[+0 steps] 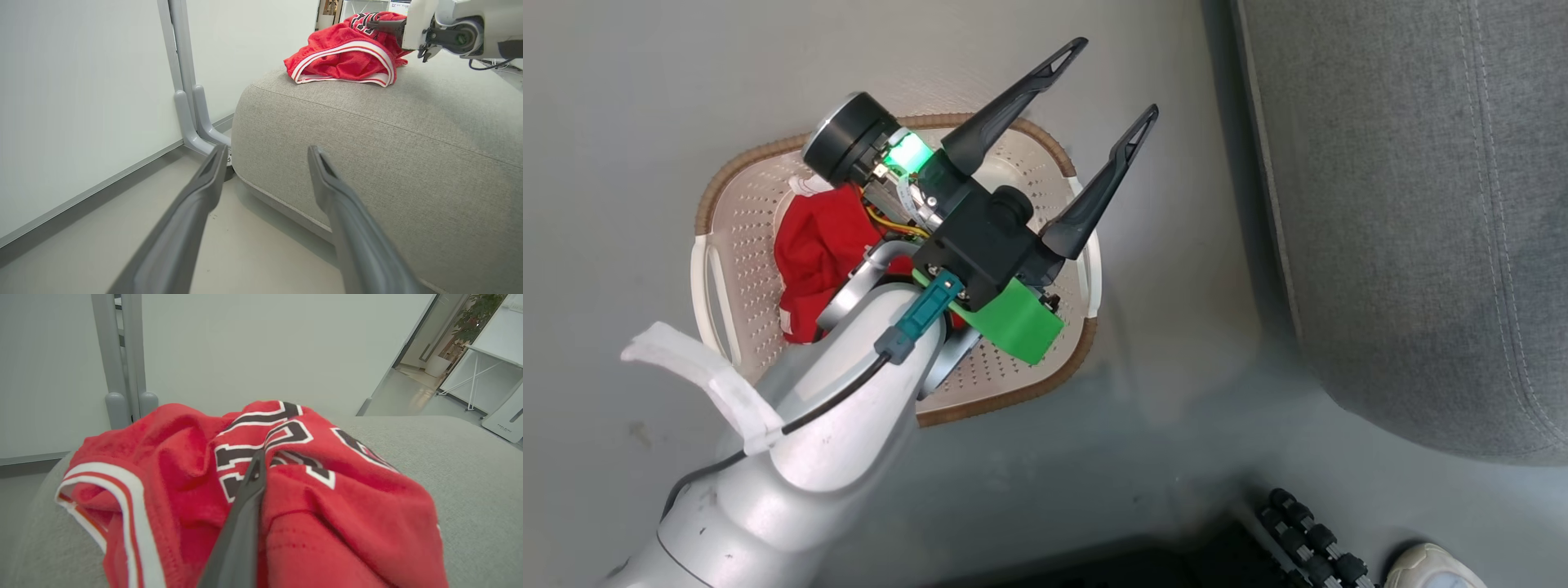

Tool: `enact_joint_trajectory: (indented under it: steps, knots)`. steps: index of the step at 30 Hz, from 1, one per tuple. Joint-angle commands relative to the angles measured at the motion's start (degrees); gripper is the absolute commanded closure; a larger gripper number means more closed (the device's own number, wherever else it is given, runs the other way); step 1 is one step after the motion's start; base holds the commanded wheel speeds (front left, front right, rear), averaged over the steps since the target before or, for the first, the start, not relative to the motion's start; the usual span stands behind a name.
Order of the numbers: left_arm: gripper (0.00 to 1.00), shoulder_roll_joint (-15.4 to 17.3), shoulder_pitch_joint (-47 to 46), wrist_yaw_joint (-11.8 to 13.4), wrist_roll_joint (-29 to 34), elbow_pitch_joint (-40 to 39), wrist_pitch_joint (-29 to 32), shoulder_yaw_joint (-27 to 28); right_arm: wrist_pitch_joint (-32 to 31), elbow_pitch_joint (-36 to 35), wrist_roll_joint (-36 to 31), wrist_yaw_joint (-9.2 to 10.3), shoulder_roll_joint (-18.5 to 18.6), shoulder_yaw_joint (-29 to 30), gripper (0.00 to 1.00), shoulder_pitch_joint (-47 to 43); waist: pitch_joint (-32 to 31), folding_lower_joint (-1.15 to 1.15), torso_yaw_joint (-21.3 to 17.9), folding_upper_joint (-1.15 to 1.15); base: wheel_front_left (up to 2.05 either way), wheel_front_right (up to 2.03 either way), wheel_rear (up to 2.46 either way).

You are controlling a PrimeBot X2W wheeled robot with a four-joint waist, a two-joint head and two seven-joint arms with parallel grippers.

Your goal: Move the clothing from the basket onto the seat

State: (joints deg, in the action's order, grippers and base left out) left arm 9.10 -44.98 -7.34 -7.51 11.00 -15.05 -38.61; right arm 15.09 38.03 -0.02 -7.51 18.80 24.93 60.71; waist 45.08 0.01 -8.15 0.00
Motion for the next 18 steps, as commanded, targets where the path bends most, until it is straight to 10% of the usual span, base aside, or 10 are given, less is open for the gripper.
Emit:
enact_joint_trajectory:
  steps: [1,5,6,7,18]
  knots:
    - [0.00,0.53,-0.43,-0.21,-0.39,0.01,-0.19,0.39,0.12,0.76,-0.19,0.04,-0.05,0.05,1.00,-0.75,-0.33,-0.01,0.07,0.00,0.00,0.00,0.00]
    - [0.00,0.74,0.64,-0.21,-0.48,0.30,-0.19,1.20,0.12,1.13,-0.36,0.04,-1.04,0.00,1.00,-1.76,-1.62,-0.01,-0.17,0.00,0.00,0.00,0.00]
    - [0.00,0.65,0.97,-0.20,-0.53,0.33,-0.19,1.47,0.12,0.65,-0.55,0.04,-1.23,0.09,0.10,-2.28,-2.20,-0.01,-0.23,0.00,0.00,0.00,0.00]
    - [0.00,0.50,1.33,-0.20,-0.57,0.38,-0.19,1.78,0.12,0.30,-0.49,0.04,-1.72,0.12,0.00,-3.05,-2.91,-0.01,-0.29,0.00,0.00,0.00,0.00]
    - [0.00,-0.96,7.58,0.65,-1.44,0.51,-0.19,6.49,0.12,-6.87,1.05,0.05,-6.11,-2.46,0.00,-18.28,-12.87,-0.01,-0.46,0.00,0.00,0.00,0.00]
